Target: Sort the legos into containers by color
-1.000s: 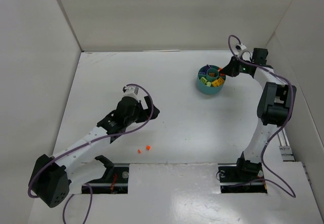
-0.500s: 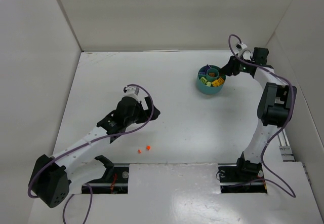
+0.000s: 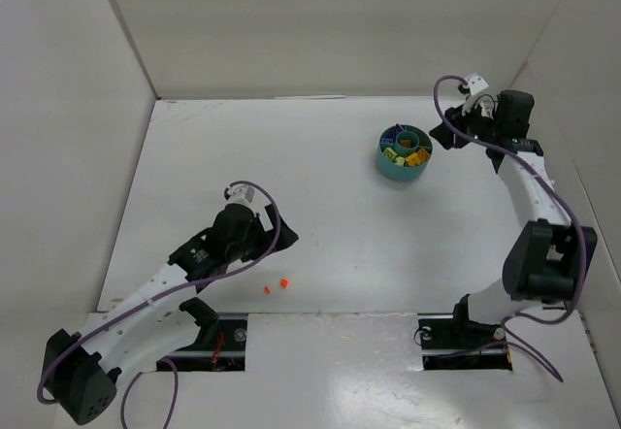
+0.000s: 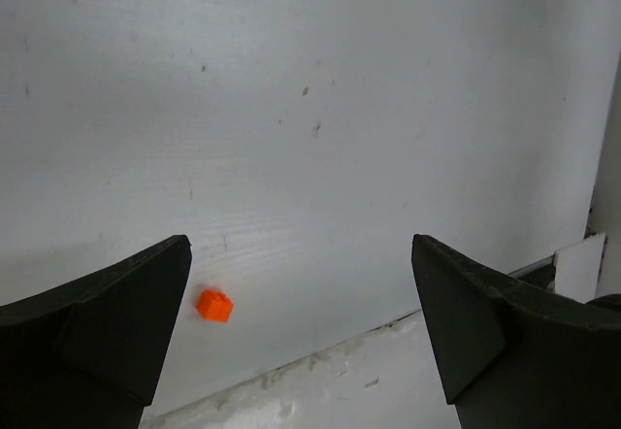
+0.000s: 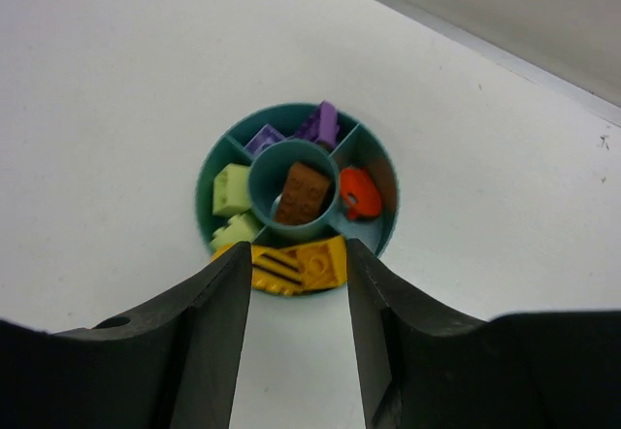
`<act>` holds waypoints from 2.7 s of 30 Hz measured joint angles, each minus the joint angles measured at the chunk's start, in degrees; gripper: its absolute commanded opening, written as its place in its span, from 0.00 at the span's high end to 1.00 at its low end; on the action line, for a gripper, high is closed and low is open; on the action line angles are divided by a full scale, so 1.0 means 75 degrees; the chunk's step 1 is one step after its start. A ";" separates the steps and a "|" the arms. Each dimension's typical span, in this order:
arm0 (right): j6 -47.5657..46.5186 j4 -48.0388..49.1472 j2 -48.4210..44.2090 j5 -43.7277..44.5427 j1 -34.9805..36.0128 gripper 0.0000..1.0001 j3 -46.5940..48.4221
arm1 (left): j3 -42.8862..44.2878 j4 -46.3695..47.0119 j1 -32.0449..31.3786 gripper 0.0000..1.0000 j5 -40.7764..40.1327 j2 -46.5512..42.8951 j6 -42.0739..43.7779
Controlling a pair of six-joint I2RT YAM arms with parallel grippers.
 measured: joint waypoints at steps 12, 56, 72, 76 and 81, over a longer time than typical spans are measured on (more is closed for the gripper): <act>-0.0210 -0.0405 -0.2521 0.1982 0.1105 0.51 -0.2882 | -0.0478 -0.1355 -0.1821 0.38 -0.0758 0.0627 -0.1096; -0.0965 -0.1090 -0.2576 0.2285 0.1145 0.51 -0.3194 | 0.0845 -0.2203 -0.3786 0.78 -0.3019 0.3911 -0.1725; -0.0796 -0.1201 -0.3722 0.2433 0.0758 0.47 -0.3340 | 0.1775 -0.2031 -0.3893 0.89 -0.3287 0.3844 -0.1087; -0.0399 -0.1227 -0.4829 0.3375 0.0204 0.37 -0.3421 | 0.3010 -0.1102 -0.3599 0.89 -0.3398 0.3891 0.0079; 0.0143 -0.1419 -0.6018 0.4943 0.0140 0.09 -0.3453 | 0.5202 0.0122 -0.2862 0.89 -0.3235 0.4963 0.1751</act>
